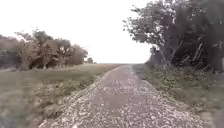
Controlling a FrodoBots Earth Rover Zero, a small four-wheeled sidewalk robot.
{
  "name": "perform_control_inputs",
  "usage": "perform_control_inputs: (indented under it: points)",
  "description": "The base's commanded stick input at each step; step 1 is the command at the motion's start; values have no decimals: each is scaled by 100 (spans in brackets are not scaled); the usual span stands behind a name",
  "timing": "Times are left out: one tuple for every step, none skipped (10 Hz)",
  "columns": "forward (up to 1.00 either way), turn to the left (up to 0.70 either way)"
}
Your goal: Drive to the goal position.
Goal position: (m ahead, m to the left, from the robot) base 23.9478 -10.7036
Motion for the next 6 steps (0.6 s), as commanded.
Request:
perform_control_inputs:
  points:
    - [100,0]
    - [100,0]
    - [100,0]
    - [100,0]
    - [100,0]
    - [100,0]
